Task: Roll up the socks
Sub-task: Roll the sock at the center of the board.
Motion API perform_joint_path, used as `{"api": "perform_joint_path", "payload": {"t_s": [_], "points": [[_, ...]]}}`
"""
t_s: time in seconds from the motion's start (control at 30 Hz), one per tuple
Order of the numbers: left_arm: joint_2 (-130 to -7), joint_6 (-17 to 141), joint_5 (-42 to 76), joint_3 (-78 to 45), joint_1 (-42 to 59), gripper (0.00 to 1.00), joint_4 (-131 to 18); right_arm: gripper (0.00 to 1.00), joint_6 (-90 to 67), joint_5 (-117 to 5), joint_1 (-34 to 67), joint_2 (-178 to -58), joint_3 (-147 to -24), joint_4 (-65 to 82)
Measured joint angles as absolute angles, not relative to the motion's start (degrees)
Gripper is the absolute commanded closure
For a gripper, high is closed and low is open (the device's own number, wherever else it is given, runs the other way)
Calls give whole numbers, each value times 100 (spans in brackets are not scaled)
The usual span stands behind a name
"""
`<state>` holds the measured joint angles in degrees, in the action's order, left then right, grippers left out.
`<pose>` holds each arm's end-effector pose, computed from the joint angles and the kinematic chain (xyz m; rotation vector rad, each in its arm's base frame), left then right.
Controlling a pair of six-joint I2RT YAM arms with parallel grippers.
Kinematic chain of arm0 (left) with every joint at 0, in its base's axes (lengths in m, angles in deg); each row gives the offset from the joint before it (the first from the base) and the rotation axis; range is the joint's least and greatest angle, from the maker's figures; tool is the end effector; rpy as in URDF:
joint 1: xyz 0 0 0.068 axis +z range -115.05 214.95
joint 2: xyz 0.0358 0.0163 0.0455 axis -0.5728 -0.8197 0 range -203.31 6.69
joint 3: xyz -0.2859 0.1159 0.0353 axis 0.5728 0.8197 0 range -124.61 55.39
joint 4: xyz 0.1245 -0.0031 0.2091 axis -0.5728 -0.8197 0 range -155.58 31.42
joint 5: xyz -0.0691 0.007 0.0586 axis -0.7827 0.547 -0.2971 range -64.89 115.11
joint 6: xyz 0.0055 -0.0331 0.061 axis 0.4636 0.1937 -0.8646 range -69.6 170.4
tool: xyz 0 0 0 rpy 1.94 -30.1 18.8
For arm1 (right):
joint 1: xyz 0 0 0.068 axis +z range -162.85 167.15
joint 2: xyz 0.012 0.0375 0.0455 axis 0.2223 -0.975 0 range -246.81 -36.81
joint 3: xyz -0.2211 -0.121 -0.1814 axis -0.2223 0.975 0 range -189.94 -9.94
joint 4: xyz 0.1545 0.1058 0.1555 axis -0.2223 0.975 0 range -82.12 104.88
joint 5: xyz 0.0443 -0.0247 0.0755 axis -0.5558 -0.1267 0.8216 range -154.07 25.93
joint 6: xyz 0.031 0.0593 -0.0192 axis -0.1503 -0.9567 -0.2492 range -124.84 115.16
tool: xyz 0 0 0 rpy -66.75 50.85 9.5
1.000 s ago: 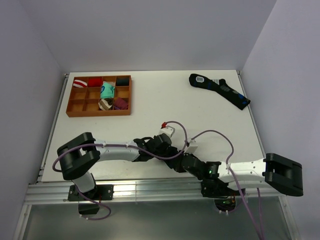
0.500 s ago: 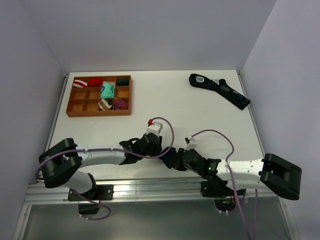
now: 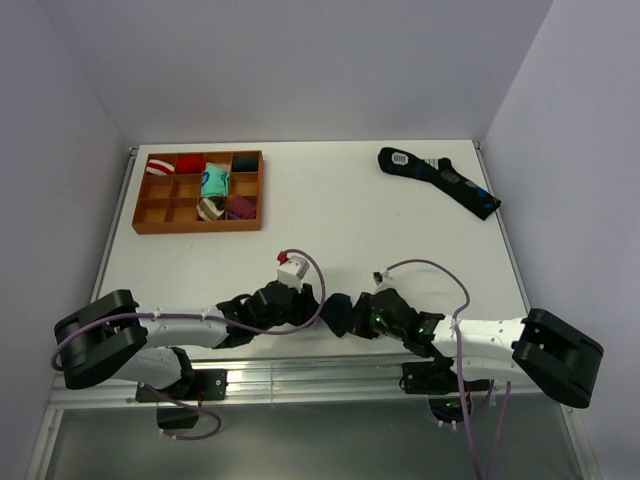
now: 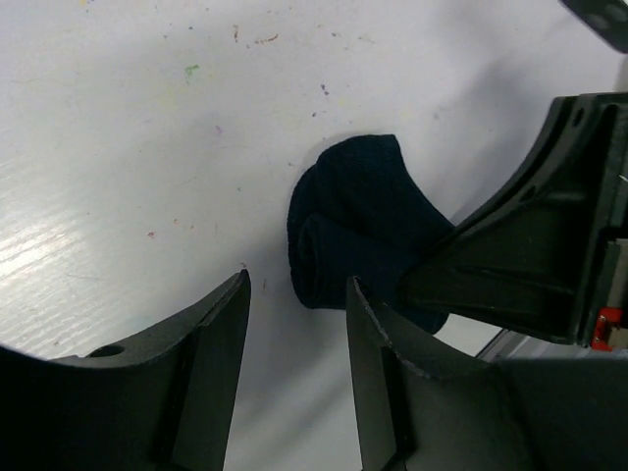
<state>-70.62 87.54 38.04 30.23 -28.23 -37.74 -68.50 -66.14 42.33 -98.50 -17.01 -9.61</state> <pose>0.1240 -0.2170 0.2005 0.3595 2.1792 -0.7914 0.0932 0.1303 0.1521 0.2033 2.4414 1.0262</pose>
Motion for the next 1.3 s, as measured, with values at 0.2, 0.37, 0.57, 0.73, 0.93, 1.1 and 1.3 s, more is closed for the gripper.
{"api": "perform_joint_path", "payload": {"t_s": [0.2,0.37,0.57,0.73,0.93,1.1,1.3], "points": [[-7049,8745,3576,3436,-2825,50,-2800,88,-6806,-6006,3864,-9907,-1703,-964],[-7224,8704,3454,3626,-2830,50,-2085,87,-6695,-5648,3634,-9959,-1762,-872],[-7528,8599,3436,3648,-2860,50,-1757,88,-6607,-5331,3449,-10053,-1832,-789],[-7688,8501,3439,3648,-2882,50,-1551,88,-6579,-5226,3398,-10110,-1832,-828],[-7904,8380,3439,3646,-2917,52,-1486,88,-6555,-5154,3383,-10158,-1830,-889],[-7941,8317,3436,3646,-2943,52,-1427,88,-6542,-5095,3376,-10206,-1830,-946],[-7959,8236,3399,3665,-2980,52,-1114,88,-6537,-5075,3372,-10265,-1830,-972]]}}
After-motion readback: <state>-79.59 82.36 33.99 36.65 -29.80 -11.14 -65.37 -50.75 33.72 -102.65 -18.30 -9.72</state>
